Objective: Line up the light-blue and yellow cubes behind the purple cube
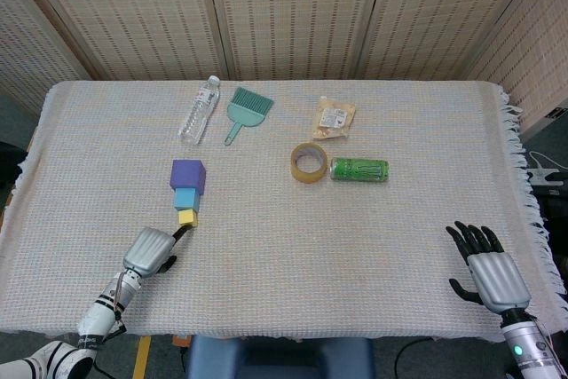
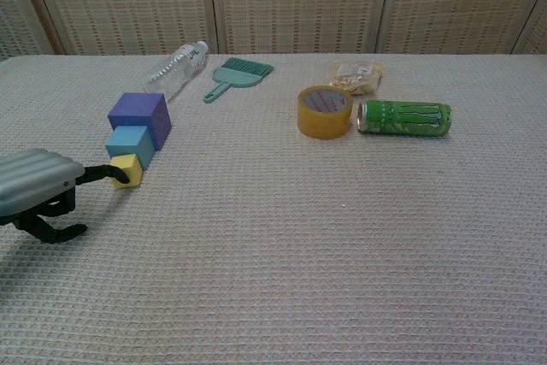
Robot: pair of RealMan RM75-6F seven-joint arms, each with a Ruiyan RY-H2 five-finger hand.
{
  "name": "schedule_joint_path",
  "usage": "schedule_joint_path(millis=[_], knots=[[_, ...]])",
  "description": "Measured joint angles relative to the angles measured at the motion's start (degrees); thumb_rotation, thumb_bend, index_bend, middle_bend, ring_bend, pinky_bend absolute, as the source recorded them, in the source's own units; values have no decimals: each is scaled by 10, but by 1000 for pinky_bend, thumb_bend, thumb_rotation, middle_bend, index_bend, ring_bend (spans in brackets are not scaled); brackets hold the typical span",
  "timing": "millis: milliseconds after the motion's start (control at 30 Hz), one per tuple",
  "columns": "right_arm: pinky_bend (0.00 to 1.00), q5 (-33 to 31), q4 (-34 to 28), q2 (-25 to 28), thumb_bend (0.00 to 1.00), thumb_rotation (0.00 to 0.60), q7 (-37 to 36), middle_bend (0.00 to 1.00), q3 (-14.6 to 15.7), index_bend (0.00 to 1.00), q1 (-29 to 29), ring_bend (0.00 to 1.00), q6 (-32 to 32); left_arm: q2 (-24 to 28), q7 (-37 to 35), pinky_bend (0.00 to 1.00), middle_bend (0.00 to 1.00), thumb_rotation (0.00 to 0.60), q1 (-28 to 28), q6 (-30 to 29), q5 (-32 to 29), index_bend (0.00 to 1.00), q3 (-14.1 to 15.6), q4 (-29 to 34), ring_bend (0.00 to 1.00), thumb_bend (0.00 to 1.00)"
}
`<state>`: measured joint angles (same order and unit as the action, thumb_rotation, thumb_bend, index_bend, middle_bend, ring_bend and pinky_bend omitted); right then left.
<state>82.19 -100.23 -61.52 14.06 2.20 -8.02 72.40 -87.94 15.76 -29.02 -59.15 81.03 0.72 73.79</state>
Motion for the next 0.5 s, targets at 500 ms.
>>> schedule_joint_path(millis=[500], knots=[[0,-5,0,-3,73,525,6,0,-1,0,-1,0,-3,-6,-5,1000,1000,600,-2,6,-9,213,-7,-18,1000,393]])
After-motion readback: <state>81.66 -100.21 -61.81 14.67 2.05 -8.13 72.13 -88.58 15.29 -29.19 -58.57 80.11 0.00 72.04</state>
